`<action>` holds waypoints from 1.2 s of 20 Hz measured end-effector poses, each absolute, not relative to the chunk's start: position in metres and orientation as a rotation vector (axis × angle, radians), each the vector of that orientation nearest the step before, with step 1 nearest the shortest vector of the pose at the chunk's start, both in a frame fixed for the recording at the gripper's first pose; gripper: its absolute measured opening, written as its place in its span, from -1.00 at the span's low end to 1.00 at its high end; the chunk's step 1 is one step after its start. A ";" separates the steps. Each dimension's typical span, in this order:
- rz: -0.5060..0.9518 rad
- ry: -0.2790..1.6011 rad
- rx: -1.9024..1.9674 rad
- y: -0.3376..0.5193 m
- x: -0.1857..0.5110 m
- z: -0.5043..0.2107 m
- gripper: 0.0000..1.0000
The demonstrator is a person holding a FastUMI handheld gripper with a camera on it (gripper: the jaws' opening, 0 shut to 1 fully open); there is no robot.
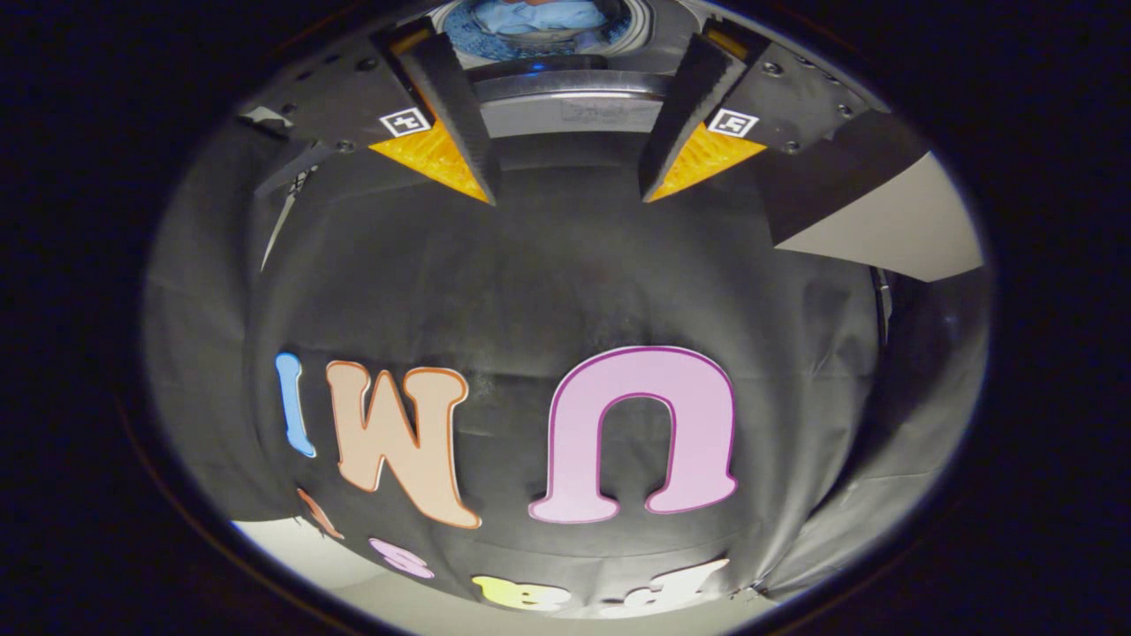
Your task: Put the clothes into the washing machine and then close the washing machine lid.
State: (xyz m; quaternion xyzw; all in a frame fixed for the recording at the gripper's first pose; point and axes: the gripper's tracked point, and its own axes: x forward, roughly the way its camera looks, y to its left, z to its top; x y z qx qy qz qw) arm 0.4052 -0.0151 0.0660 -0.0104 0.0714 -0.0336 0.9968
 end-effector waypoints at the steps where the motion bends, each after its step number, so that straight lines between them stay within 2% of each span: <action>1: -0.066 0.145 -0.021 -0.015 0.403 0.064 0.95; 24: -0.085 0.209 -0.027 -0.012 0.351 0.020 0.93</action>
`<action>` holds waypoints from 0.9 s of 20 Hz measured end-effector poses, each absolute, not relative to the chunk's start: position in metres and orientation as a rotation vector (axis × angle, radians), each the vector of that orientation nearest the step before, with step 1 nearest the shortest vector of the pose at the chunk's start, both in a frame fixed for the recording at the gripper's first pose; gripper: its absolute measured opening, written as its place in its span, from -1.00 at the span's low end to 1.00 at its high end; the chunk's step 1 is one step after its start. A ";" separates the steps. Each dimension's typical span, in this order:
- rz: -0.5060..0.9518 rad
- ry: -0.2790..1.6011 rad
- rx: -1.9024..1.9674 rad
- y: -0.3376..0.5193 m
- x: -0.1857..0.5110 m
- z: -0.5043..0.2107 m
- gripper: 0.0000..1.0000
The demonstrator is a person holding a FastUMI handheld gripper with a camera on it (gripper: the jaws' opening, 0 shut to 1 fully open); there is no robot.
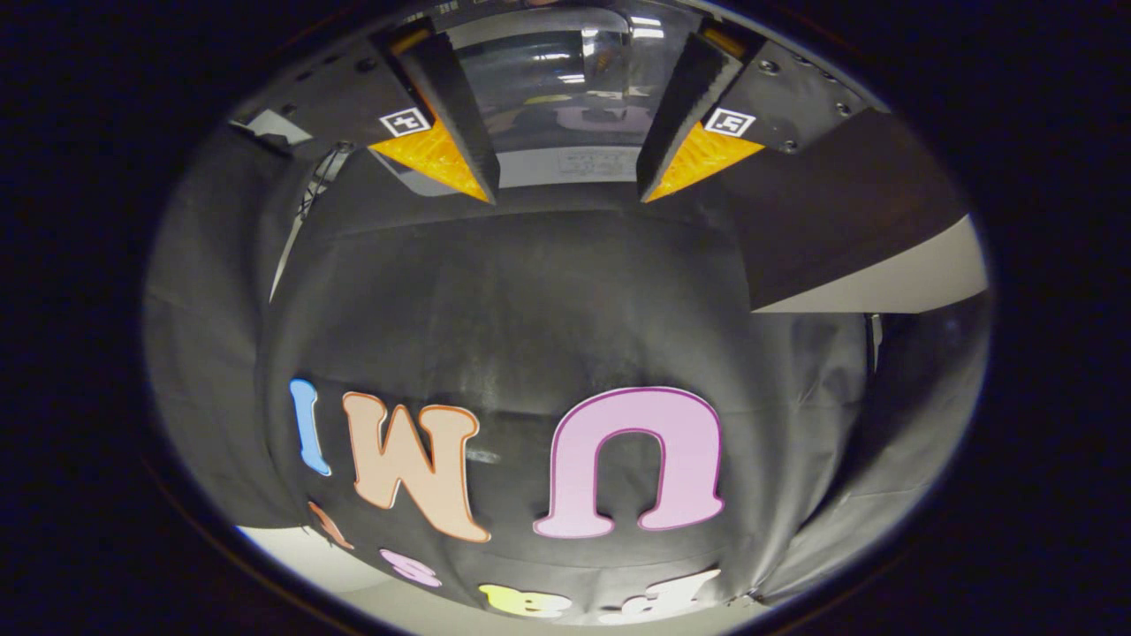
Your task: Put the clothes into the washing machine and then close the washing machine lid.
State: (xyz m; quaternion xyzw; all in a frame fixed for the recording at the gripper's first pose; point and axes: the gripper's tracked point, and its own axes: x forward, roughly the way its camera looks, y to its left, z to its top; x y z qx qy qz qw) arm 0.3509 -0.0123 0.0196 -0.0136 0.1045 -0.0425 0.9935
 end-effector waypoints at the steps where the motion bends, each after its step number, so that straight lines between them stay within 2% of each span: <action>1: -0.085 0.216 -0.031 -0.013 0.347 0.018 0.93; 12: -0.073 0.207 -0.106 -0.023 0.290 0.006 0.92; 18: -0.002 0.231 -0.085 -0.012 0.243 -0.023 0.91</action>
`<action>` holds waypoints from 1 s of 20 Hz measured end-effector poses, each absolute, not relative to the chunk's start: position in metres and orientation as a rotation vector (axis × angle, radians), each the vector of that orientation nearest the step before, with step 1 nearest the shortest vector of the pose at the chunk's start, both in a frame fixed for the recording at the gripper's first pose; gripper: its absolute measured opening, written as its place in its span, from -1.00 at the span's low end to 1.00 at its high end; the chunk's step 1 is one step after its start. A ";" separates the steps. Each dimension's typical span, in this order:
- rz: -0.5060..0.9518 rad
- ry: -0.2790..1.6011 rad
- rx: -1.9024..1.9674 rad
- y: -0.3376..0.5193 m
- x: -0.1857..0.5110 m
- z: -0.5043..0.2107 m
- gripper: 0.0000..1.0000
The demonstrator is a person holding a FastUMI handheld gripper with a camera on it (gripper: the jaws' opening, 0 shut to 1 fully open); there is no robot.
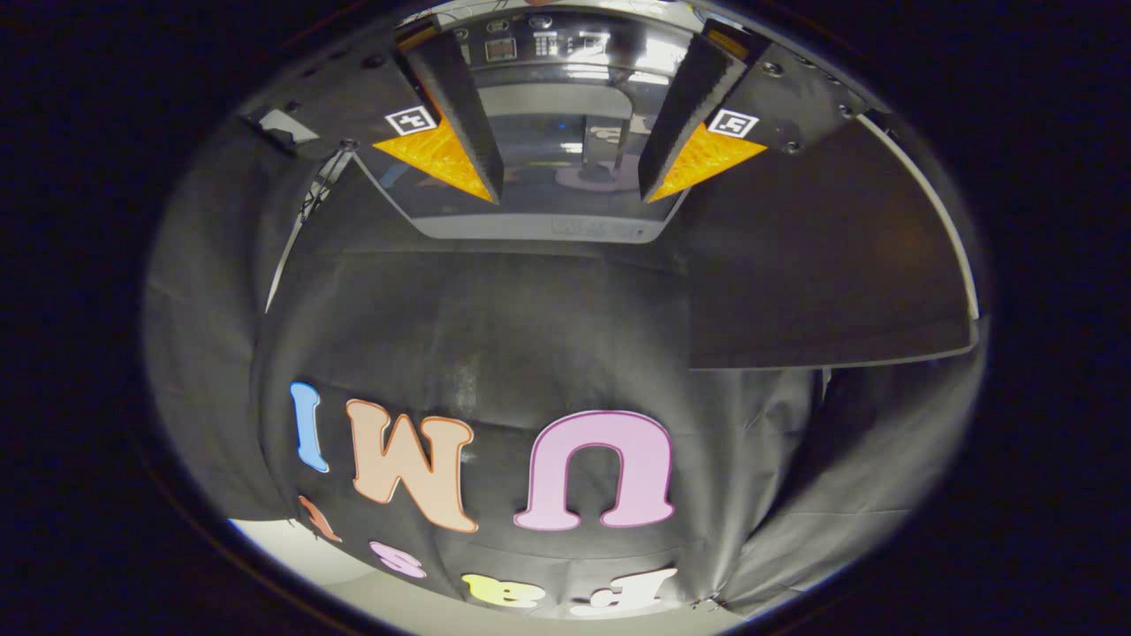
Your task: Put the clothes into the washing machine and then close the washing machine lid.
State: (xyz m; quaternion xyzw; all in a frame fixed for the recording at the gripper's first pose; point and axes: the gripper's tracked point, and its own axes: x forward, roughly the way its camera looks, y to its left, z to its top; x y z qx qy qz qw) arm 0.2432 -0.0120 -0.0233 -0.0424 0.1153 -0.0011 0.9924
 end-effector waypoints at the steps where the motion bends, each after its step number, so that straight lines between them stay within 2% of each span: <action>1: 0.002 0.232 -0.088 -0.013 0.234 -0.029 0.91; 6: 0.043 0.227 -0.058 -0.008 0.180 -0.055 0.91; 10: 0.020 0.251 -0.067 -0.025 0.148 -0.078 0.91; 20: 0.048 0.079 -0.018 -0.017 0.086 -0.041 0.91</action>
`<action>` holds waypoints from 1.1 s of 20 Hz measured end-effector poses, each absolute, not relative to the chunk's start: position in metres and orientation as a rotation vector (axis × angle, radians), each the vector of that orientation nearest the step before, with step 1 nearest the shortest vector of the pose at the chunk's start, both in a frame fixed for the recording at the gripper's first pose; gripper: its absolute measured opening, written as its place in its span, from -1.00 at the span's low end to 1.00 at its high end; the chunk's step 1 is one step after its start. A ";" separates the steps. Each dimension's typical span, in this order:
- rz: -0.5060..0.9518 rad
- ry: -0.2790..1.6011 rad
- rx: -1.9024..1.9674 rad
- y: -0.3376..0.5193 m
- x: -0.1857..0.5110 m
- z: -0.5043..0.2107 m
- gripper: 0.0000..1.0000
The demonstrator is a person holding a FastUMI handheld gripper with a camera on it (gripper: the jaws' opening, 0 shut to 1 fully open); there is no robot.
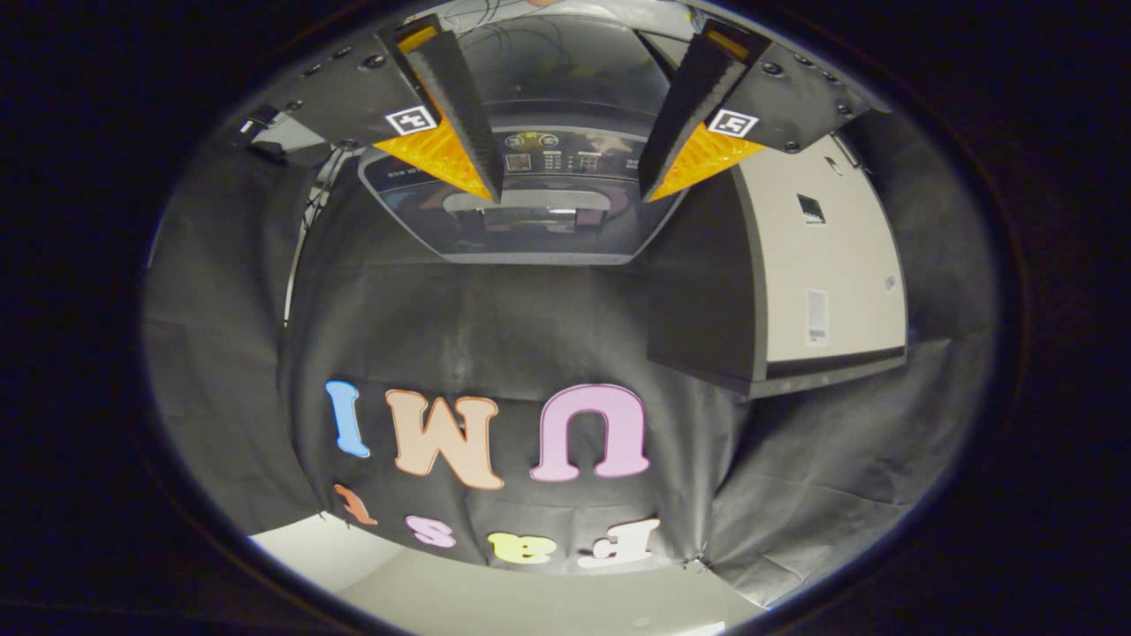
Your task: Put the clothes into the washing machine and then close the washing machine lid.
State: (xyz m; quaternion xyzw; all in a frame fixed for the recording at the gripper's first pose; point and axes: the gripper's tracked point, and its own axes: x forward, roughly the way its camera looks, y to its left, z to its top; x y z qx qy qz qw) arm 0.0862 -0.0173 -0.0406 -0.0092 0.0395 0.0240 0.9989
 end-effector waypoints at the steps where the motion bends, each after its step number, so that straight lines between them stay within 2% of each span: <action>1: 0.046 0.075 -0.019 -0.018 0.083 -0.038 0.91; 11: 0.074 0.039 0.000 -0.033 0.063 -0.007 0.95; 14: 0.133 0.018 0.037 -0.025 0.058 -0.002 0.93; 22: 0.069 0.033 -0.014 -0.051 0.050 -0.007 0.95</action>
